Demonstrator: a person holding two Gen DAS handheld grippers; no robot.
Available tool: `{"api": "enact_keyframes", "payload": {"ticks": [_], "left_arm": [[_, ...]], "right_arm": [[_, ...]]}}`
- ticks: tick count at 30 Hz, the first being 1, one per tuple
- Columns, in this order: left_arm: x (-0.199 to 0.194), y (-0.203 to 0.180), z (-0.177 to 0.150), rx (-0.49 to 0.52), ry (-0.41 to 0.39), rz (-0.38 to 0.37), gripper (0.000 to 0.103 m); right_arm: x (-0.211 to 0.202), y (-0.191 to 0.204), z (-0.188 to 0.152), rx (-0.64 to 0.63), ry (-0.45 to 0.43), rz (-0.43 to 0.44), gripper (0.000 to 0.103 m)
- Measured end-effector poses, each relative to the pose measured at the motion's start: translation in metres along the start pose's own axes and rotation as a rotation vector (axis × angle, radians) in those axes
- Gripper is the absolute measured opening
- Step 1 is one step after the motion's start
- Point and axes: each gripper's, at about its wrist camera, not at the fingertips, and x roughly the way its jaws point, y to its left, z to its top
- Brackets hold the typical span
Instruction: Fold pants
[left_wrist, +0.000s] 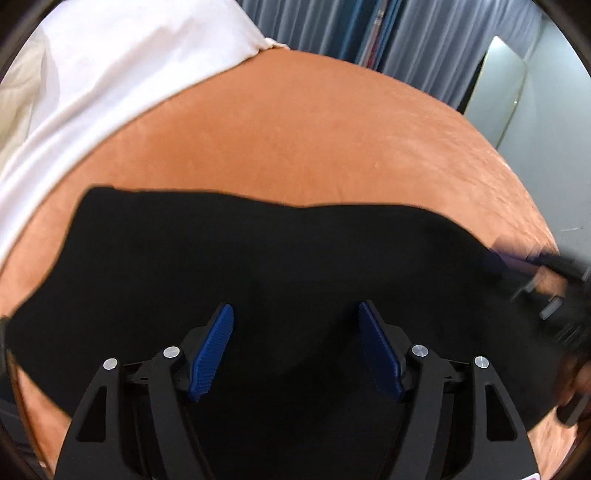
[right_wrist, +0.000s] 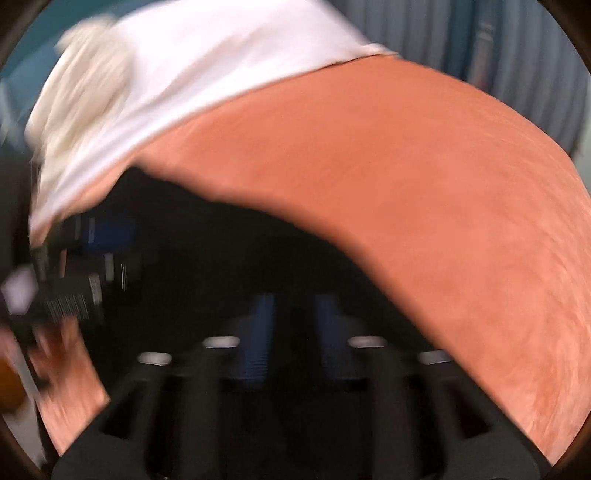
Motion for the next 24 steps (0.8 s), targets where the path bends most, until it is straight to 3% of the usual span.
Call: {"api": "enact_keyframes", "payload": {"ticks": [1,4,6,7,9,12,15,20,21,22,24], "left_arm": [[0.002,-0.002,-0.003,0.016,-0.020,0.016,0.068],[0.003,-0.013,-0.015,0.098,-0.066,0.053,0.071],[0.006,-0.015,-0.019,0.112,-0.082,0.059,0.073],[0.006,-0.014,-0.020,0.111,-0.087,0.049,0.073],[0.006,-0.007,-0.018,0.089,-0.088,0.011,0.075],[0.003,0.004,-0.018,0.061,-0.088,-0.039,0.075],[0.005,-0.001,-0.018,0.075,-0.088,-0.021,0.075],[0.007,-0.006,-0.020,0.096,-0.092,0.006,0.076],[0.007,-0.005,-0.020,0.093,-0.091,0.003,0.076],[0.007,-0.004,-0.020,0.092,-0.091,0.001,0.076],[0.009,-0.004,-0.020,0.098,-0.089,0.007,0.076]], "right_arm": [[-0.002,-0.008,0.006,0.021,-0.031,-0.027,0.083],[0.021,-0.023,0.020,0.042,0.047,0.019,0.077],[0.038,-0.022,0.019,0.027,0.105,0.058,0.028],[0.041,-0.020,0.016,0.019,0.122,0.068,0.011],[0.028,-0.004,0.009,-0.041,0.092,0.054,0.006],[0.003,0.016,-0.006,-0.109,0.073,0.077,0.006],[0.008,0.018,-0.024,-0.139,0.140,0.076,0.006],[0.010,-0.007,-0.019,-0.001,0.160,0.149,0.015],[0.006,-0.014,-0.016,0.025,0.148,0.168,0.026],[0.002,-0.021,-0.011,0.060,0.135,0.199,0.044],[-0.002,-0.032,-0.004,0.107,0.104,0.203,0.060]]}}
